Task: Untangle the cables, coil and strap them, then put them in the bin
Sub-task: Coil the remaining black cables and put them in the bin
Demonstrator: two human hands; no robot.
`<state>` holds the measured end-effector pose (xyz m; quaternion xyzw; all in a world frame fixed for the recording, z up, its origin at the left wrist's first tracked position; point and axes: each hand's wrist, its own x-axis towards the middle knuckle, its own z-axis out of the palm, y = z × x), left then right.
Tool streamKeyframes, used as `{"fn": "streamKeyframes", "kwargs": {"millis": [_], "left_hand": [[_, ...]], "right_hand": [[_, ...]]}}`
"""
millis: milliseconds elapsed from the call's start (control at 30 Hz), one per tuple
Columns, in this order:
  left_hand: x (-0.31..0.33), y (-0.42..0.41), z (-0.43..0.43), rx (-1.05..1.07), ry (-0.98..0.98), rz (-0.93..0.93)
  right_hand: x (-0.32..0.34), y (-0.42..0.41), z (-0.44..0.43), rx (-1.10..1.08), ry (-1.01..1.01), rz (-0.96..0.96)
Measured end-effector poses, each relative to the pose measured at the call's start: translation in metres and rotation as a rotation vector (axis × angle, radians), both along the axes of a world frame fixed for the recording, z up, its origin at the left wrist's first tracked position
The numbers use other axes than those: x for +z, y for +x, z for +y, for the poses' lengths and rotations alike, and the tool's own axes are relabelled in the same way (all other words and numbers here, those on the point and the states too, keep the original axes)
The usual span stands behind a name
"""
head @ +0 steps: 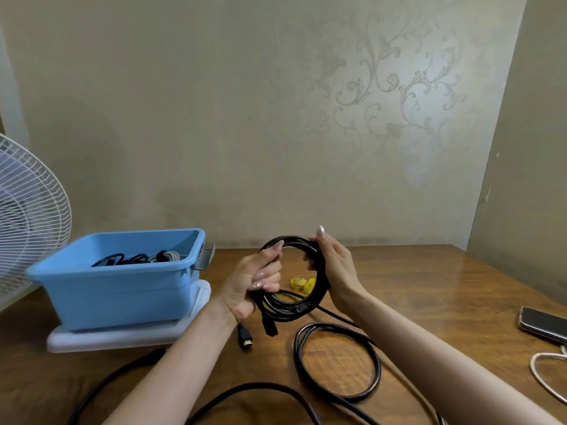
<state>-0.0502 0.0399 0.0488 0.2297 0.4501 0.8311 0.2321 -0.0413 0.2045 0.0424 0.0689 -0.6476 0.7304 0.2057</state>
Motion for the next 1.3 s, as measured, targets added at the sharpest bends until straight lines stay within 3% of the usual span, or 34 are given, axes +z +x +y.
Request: {"fn": "streamKeyframes", "kwargs": {"millis": [67,167,233,367,467,567,667,733,800,967,1133,1300], "left_hand": [[-0.009,-0.004,0.002,0.101,-0.027,0.029],[-0.024,-0.017,0.002,0.246,-0.057,0.052],[-0.03,-0.021,-0.002,0.292,-0.096,0.07],[-0.031,-0.024,-0.013,0.346,-0.28,0.135],[-0.032,-0.024,-0.018,0.348,-0.289,0.048],[-0.036,-0.027,-0.02,0.387,-0.414,0.129],[-0.039,-0.024,-0.016,0.46,-0.55,0.231],[-0.04,-0.022,-0.011,0.53,-0.627,0.299],[-0.041,-0.02,-0.007,0.593,-0.679,0.313],[-0.044,-0.016,-0.003,0.618,-0.745,0.404],[-0.039,-0.004,-0.001,0.382,-0.637,0.4],[-0.045,-0.003,0.005,0.522,-0.665,0.552]], "right_hand": [[-0.014,-0.018,0.016,-0.084,0.156,-0.109],[-0.044,-0.056,0.042,-0.291,0.632,-0.27],[-0.064,-0.073,0.05,-0.315,0.863,-0.332],[-0.083,-0.092,0.05,-0.305,1.106,-0.315],[-0.092,-0.1,0.052,-0.305,1.091,-0.329],[-0.082,-0.09,0.051,-0.313,1.007,-0.239],[-0.049,-0.057,0.039,-0.236,0.695,-0.08],[-0.025,-0.028,0.025,-0.056,0.423,-0.016],[-0.013,-0.004,0.011,0.084,0.307,0.004],[-0.023,0.017,-0.011,0.223,0.189,-0.032],[-0.04,0.009,-0.005,0.299,0.004,-0.149],[-0.039,0.008,0.004,0.418,-0.042,-0.19]]}}
